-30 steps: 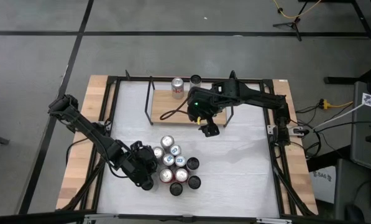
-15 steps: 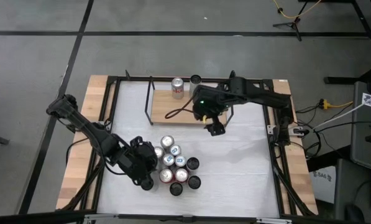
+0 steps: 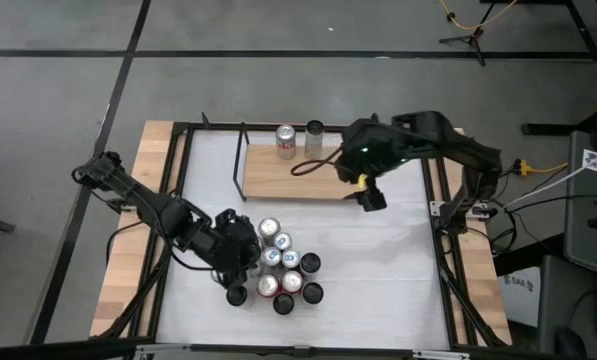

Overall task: Place canned beverage on shelf
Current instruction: Put the white yellow soda can onto the shelf aligned with the other white yellow soda can

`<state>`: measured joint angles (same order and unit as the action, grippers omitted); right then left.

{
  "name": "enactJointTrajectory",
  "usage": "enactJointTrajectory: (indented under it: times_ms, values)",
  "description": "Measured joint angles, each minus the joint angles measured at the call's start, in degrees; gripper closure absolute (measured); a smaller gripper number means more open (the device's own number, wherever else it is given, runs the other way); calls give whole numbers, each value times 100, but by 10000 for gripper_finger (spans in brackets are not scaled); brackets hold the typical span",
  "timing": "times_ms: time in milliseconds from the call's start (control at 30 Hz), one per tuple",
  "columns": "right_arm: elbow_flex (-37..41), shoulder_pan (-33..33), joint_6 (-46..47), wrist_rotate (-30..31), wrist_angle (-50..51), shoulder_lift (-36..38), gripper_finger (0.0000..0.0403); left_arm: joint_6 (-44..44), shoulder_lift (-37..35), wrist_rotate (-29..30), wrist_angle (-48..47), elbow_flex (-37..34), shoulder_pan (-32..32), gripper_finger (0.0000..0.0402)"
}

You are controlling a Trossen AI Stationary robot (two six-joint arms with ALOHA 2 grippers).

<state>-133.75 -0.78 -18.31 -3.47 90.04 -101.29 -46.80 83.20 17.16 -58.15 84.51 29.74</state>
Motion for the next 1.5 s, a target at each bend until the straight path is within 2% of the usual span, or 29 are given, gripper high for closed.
enactJointTrajectory:
  times_ms: [400, 767, 1133, 1300, 1500]
  values:
    - [0, 0, -15, 0, -2, 443, 40, 397, 0, -141, -360, 530, -341, 144]
    - [0, 0, -15, 0, -2, 441, 40, 390, 0, -196, -392, 545, -363, 144]
    - [0, 0, -17, 0, -2, 439, 40, 354, 5, -514, -246, 585, -363, 144]
    - [0, 0, -17, 0, -2, 439, 40, 465, 9, -444, -218, 974, -367, 144]
    - [0, 0, -17, 0, -4, 439, 40, 1098, 3, -323, -216, 1547, -557, 144]
